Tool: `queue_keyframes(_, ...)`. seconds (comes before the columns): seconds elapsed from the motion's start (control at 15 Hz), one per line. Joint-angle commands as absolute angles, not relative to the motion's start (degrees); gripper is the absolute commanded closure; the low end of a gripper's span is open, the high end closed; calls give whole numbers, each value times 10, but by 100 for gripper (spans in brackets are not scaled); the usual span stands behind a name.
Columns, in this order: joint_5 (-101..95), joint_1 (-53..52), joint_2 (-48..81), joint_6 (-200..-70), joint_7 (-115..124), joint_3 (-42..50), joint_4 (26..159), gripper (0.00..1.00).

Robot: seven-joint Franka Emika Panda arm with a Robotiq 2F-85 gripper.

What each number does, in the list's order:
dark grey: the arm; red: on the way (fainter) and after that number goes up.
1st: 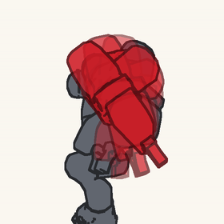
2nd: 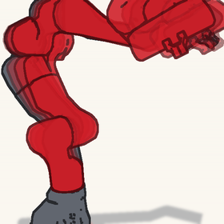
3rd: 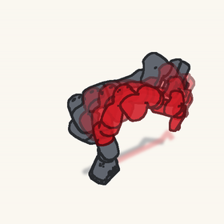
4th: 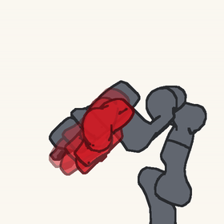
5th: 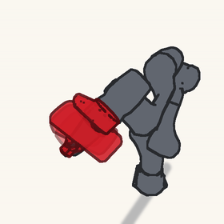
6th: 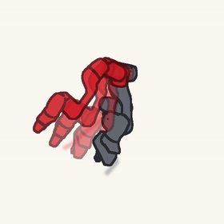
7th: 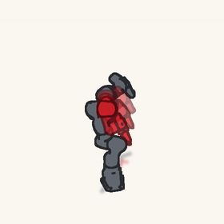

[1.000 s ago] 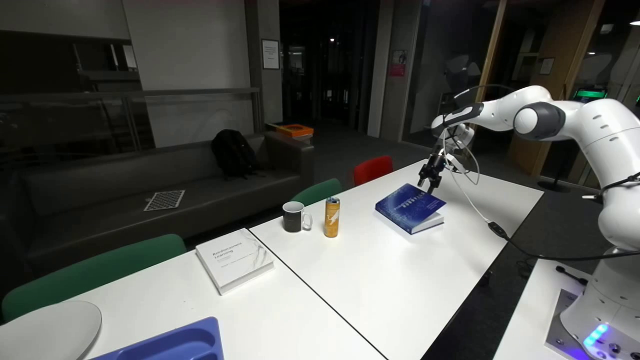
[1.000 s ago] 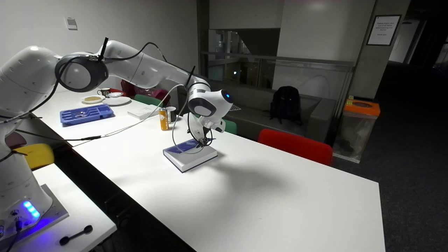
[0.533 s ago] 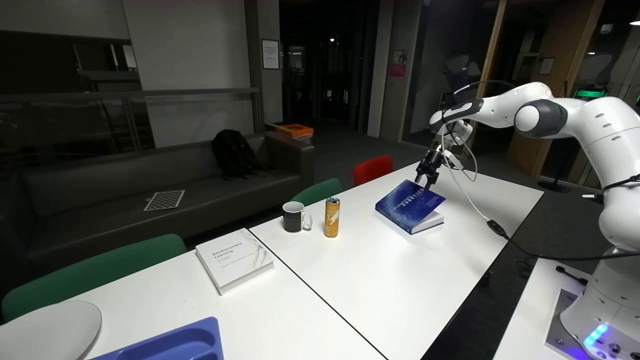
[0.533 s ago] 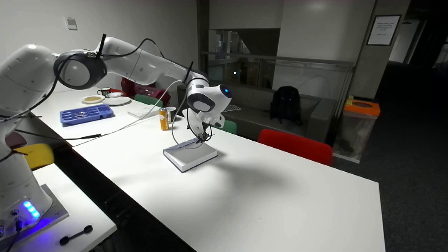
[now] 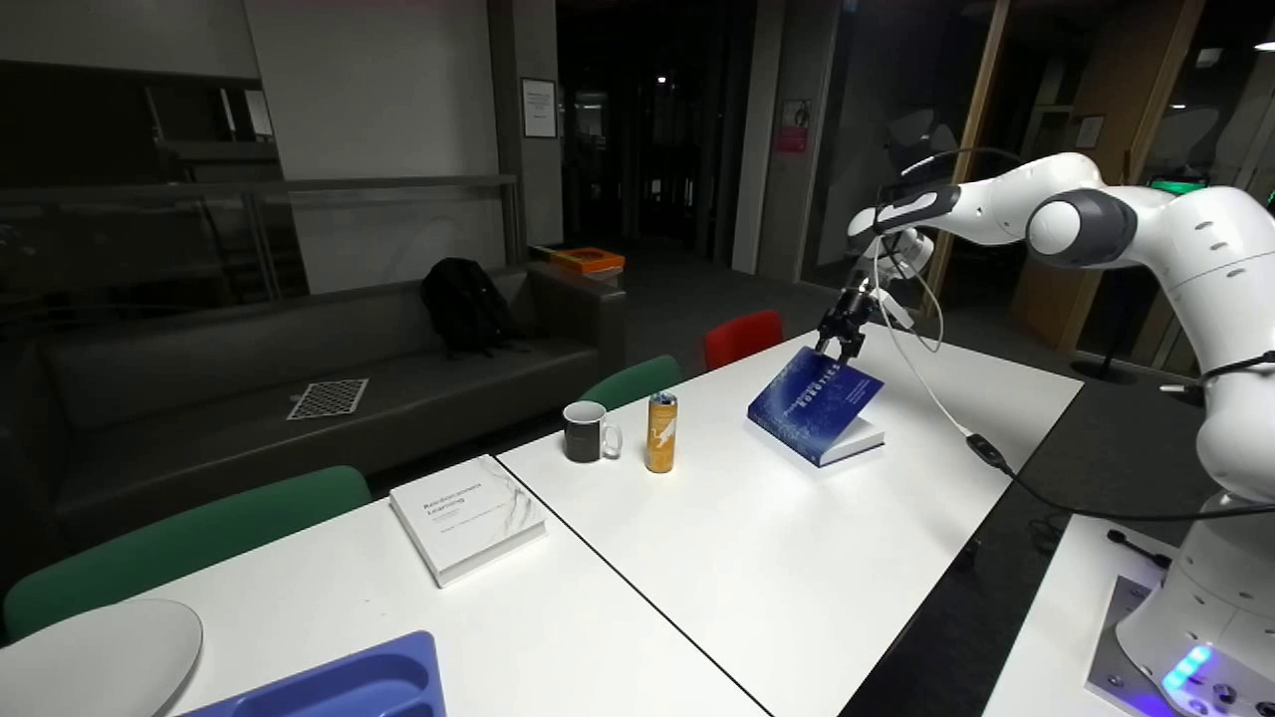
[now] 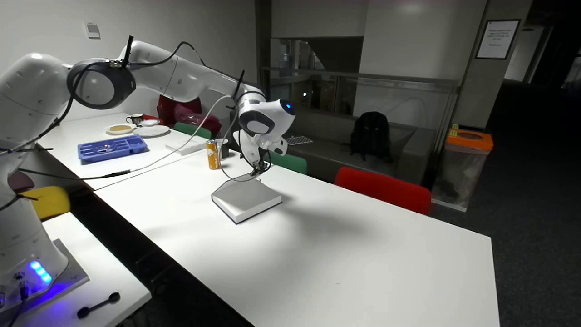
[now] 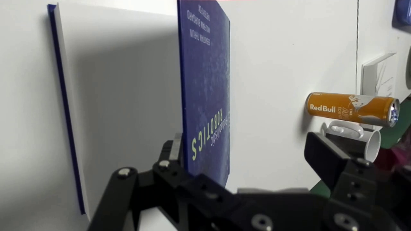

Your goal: Open the cover of the book

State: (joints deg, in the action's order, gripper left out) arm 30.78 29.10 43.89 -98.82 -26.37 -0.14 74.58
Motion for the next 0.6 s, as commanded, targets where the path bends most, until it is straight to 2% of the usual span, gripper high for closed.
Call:
queue_keyframes(0.0,320,278,390,-1010,-249,-5,795,0)
queue_keyframes(0.53,311,227,342,-1058,-241,-3,843,0)
